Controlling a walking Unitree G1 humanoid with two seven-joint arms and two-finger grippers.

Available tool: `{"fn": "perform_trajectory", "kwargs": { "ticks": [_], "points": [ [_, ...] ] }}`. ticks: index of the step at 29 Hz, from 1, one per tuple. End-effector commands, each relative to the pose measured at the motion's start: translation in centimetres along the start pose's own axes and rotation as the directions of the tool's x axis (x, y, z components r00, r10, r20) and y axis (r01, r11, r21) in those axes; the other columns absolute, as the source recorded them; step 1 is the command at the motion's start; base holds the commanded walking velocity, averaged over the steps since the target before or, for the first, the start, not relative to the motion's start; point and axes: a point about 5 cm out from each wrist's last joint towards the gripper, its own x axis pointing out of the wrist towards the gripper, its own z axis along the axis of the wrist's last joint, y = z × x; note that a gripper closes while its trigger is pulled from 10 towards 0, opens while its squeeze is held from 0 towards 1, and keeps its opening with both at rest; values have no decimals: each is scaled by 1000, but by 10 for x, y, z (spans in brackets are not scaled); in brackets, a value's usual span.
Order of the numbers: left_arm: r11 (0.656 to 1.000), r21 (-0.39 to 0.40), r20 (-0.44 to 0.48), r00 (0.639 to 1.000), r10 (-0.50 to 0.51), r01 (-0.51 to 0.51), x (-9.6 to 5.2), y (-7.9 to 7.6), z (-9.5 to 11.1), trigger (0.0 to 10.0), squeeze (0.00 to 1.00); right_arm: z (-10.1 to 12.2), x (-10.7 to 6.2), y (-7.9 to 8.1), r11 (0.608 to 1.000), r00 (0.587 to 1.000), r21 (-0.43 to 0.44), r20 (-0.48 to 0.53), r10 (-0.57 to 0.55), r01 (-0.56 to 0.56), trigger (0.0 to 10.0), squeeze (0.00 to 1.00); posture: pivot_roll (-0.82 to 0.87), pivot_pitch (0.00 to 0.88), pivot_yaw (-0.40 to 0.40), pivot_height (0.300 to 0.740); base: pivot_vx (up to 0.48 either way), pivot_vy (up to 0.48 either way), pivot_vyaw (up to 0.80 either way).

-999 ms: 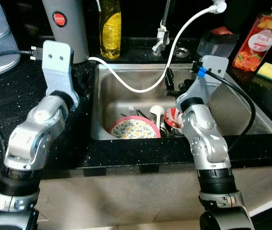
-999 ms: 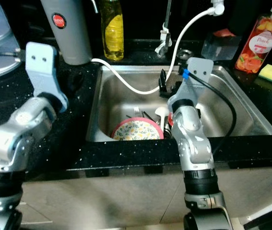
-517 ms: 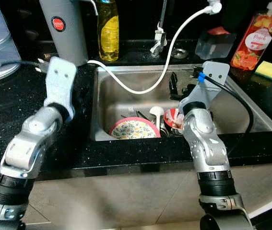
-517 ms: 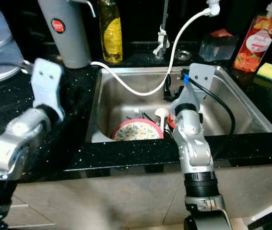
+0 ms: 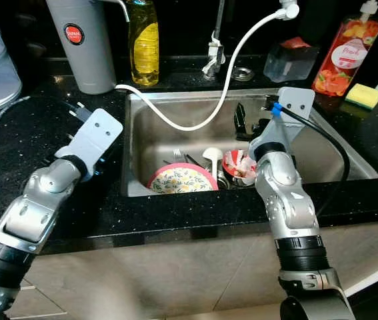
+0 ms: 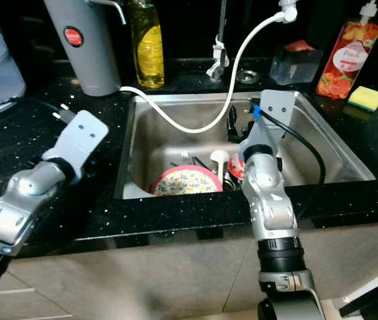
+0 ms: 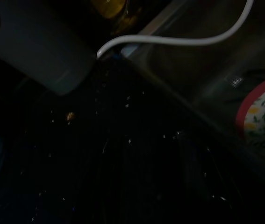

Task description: Kitchen organization

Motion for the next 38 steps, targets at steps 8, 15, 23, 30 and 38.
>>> {"fn": "perform_trajectory", "kwargs": {
  "ticks": [8, 15, 23, 30, 38],
  "points": [
    [999, 26, -65, 997, 32, -30, 0, 1, -15, 10000, 0, 3, 6, 8, 999, 999, -6, 16, 35, -35, 10000, 0, 176, 0, -44, 740, 0, 0, 0],
    [994, 91, -95, 993, 77, -68, 4, 1, -18, 10000, 0, 2, 6, 5, 1000, 1000, -10, 15, 27, -26, 10000, 0, 161, 0, -30, 740, 0, 0, 0],
    [982, 160, -87, 990, 110, -95, 6, 1, -17, 10000, 0, 3, 6, 4, 1000, 1000, -10, 25, 18, -18, 10000, 0, 151, 0, -27, 740, 0, 0, 0],
    [982, 163, -89, 990, 113, -98, 7, 1, -17, 10000, 0, 3, 7, 6, 1000, 999, -9, 29, 26, -26, 10000, 0, 147, 0, -22, 740, 0, 0, 0],
    [980, 171, -86, 989, 119, -103, -2, 3, -18, 10000, 0, 0, -2, 7, 1000, 999, -2, 33, 16, -16, 10000, 0, 141, 0, -8, 740, 0, 0, 0]
  ]
}}
